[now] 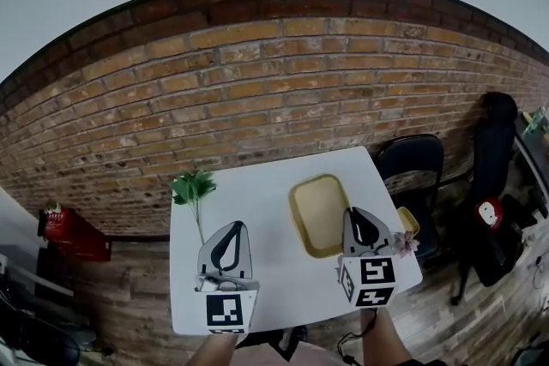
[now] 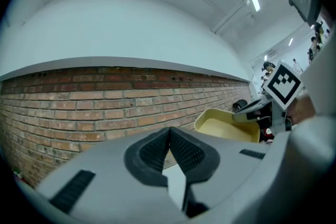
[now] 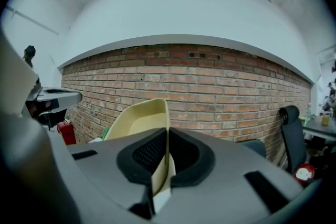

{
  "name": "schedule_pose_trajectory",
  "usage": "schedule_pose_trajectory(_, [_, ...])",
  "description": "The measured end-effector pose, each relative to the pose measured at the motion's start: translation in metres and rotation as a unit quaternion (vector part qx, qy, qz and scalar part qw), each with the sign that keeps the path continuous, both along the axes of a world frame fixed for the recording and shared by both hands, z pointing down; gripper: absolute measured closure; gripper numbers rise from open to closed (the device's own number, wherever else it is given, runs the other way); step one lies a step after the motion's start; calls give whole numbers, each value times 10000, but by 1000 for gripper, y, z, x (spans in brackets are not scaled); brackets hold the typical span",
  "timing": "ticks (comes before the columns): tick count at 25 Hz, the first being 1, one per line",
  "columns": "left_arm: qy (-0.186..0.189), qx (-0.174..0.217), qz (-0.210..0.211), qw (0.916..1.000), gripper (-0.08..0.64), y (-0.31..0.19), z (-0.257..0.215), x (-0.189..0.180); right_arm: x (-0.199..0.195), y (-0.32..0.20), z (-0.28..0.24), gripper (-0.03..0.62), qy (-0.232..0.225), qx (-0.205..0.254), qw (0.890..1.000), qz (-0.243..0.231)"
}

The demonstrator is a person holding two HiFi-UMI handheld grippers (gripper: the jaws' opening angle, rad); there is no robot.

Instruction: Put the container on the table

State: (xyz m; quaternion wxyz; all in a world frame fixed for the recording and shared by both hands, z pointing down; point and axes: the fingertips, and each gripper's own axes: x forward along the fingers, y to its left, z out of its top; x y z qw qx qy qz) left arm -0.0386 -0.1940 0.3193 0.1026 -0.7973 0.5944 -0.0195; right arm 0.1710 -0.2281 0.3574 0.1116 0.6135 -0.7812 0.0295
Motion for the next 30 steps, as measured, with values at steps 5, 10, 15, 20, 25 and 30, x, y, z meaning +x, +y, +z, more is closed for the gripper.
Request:
schedule_pose_trajectory(5, [69, -85, -56, 9999, 549, -27, 8, -18, -20, -28, 10, 578, 79, -131, 9999, -57])
schedule_pose_trajectory(10, [159, -256, -118, 9995, 550, -51, 24, -34, -34, -52, 26, 578, 156, -313, 9994, -87])
schedule_pose_trajectory(15, [248, -462, -143, 9985, 549, -71, 43, -45, -37, -72, 47, 578, 213, -541, 9983, -25])
schedule_pose_trajectory(20, [293, -650, -156, 9973, 549, -92, 62, -53, -37, -89, 71, 578, 268, -775, 9966, 37])
schedule_pose_trajectory(25, [304, -837, -163, 9959, 549, -111, 82, -57, -30, -105, 97, 578, 273, -1013, 9943, 170])
schedule_pose_trajectory(30, [262, -1017, -165, 9943, 549, -122, 99, -56, -25, -114, 123, 578, 291, -1276, 9912, 204])
